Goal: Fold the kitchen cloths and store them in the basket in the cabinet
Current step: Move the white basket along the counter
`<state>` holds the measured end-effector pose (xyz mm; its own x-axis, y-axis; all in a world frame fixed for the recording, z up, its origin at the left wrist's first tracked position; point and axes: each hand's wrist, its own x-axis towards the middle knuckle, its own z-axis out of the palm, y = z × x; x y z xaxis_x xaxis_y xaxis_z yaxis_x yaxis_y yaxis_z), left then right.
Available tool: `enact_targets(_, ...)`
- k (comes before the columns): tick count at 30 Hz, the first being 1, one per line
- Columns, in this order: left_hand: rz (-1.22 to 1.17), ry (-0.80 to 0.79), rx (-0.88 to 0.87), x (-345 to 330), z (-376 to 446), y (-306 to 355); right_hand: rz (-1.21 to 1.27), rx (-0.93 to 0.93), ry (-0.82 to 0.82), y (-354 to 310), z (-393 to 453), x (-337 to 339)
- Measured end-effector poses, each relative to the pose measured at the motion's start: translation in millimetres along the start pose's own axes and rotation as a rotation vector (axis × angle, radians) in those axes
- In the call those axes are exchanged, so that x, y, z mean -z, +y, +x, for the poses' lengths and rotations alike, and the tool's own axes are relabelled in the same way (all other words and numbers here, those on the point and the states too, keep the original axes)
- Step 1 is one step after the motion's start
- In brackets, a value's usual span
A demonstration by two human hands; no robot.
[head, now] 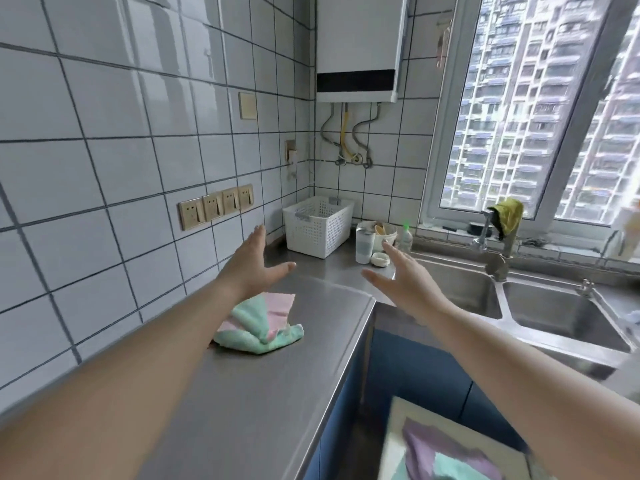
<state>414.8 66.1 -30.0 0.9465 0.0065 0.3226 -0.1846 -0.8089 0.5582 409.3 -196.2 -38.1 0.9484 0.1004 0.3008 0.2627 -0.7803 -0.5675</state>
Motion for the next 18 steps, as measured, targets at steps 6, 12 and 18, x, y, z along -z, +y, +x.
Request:
enact_targets(6,-0.215,0.033,0.142,-43.8,97.6,-3.5,0.126,-0.099,-0.095,49.5,110.5,-9.7)
enact_targets(12,-0.338,0.029,0.25,-87.3,187.0,-19.7,0.233,-0.159,-0.124,85.3,209.2,-22.4)
enact_targets(18,-0.368,0.045,0.303,-119.4,288.9,-43.1,0.304,-0.236,-0.149,112.7,298.5,-51.5)
